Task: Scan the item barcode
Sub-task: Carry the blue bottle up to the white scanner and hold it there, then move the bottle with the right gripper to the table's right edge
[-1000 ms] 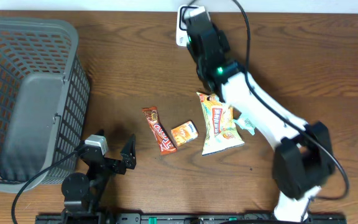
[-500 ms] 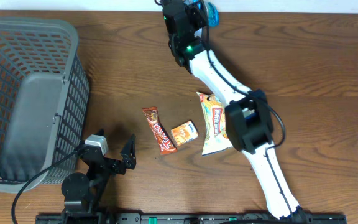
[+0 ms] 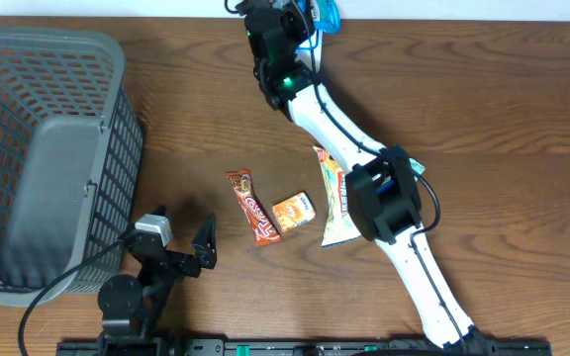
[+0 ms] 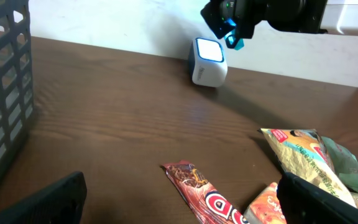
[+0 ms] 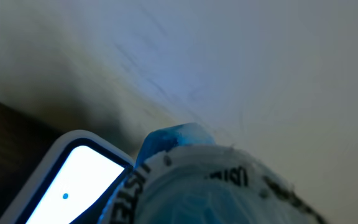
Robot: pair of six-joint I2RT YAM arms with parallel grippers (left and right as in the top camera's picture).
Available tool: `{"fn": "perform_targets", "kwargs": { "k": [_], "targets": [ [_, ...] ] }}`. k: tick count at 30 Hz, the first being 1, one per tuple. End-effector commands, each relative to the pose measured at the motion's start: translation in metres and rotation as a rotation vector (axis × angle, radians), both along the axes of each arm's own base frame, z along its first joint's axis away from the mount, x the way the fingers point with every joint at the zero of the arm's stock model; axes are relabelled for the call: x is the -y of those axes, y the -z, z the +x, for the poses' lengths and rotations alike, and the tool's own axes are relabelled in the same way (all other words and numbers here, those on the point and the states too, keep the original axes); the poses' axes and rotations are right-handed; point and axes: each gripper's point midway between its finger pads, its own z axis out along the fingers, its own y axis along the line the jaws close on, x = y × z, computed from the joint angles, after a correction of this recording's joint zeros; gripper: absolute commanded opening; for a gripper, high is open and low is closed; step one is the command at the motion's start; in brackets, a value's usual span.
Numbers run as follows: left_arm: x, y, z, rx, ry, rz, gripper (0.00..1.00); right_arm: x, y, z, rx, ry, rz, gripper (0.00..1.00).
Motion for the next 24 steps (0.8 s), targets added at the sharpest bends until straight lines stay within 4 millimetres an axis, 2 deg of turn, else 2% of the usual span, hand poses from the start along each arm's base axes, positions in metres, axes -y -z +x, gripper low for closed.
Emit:
{"fn": "perform_targets", "kwargs": {
  "k": [1,4,6,11,14,20,24],
  "targets": [
    [-0.001,0.014,-0.001,-0.038,-0.001,0.017,0.98,0.007,-0.037,-0.005,0.055,0.059,-0.019,0.18],
    [-0.001,0.014,-0.001,-0.038,-0.001,0.017,0.98,0.019,-0.042,-0.009,0.008,0.080,-0.036,0.19],
    [-0.001,0.014,-0.001,-0.038,-0.001,0.017,0.98,0.039,-0.048,-0.011,-0.027,0.112,-0.032,0.19],
    [-0.001,0.014,-0.001,-0.038,-0.001,0.017,0.98,0.111,-0.054,-0.015,-0.116,0.260,-0.063,0.18],
    [-0.001,0.014,-0.001,-0.038,-0.001,0.017,0.98,0.159,-0.037,-0.019,-0.208,0.355,-0.099,0.15],
    [-0.001,0.014,-0.001,-0.038,-0.001,0.017,0.98,0.274,0.011,-0.035,-0.387,0.551,-0.032,0.10],
    [-0.001,0.014,-0.001,-0.038,-0.001,0.017,0.98,0.351,0.038,-0.049,-0.466,0.668,0.009,0.12]
  ]
}}
